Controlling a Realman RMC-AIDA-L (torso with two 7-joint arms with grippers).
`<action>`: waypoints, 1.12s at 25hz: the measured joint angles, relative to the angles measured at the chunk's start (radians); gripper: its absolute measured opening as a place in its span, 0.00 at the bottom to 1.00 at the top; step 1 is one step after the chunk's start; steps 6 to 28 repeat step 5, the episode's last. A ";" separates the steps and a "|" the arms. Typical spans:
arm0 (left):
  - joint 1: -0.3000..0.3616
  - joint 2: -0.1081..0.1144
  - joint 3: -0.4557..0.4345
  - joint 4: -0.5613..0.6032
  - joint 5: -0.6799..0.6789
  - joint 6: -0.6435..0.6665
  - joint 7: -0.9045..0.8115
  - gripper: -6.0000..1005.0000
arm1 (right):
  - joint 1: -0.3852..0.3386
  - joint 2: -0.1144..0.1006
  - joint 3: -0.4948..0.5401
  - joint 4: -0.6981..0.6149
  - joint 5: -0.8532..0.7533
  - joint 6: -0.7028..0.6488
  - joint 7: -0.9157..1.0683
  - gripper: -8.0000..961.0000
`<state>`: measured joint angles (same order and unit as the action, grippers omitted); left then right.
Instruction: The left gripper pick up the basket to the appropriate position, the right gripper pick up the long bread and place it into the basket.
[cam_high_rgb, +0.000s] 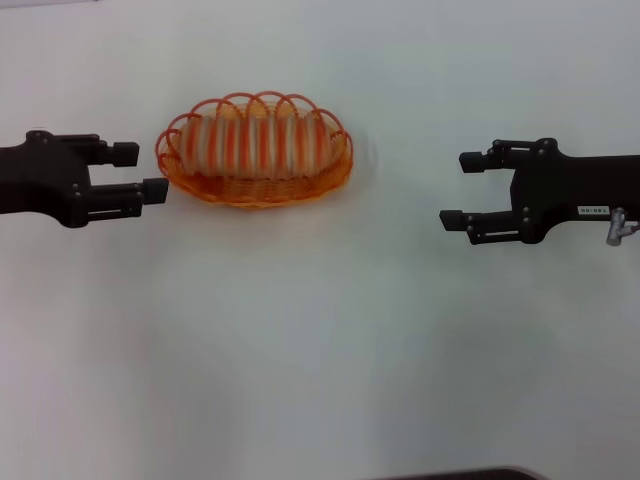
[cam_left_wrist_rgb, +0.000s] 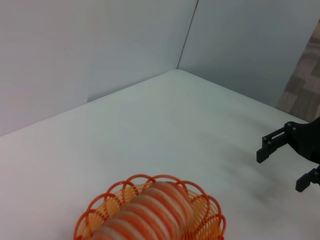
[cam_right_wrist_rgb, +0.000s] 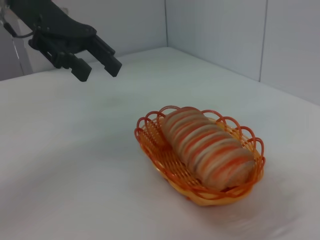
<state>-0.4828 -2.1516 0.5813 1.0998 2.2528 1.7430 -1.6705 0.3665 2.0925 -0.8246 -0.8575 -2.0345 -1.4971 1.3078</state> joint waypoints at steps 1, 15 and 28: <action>0.003 0.000 0.002 0.000 0.000 0.000 0.000 0.64 | 0.000 0.000 0.000 0.000 0.000 0.000 0.001 0.87; 0.017 0.001 0.006 0.000 0.010 0.011 0.000 0.64 | 0.000 -0.004 0.004 0.000 0.000 -0.002 0.009 0.87; 0.017 0.001 0.006 0.000 0.010 0.011 0.000 0.64 | 0.000 -0.004 0.004 0.000 0.000 -0.002 0.009 0.87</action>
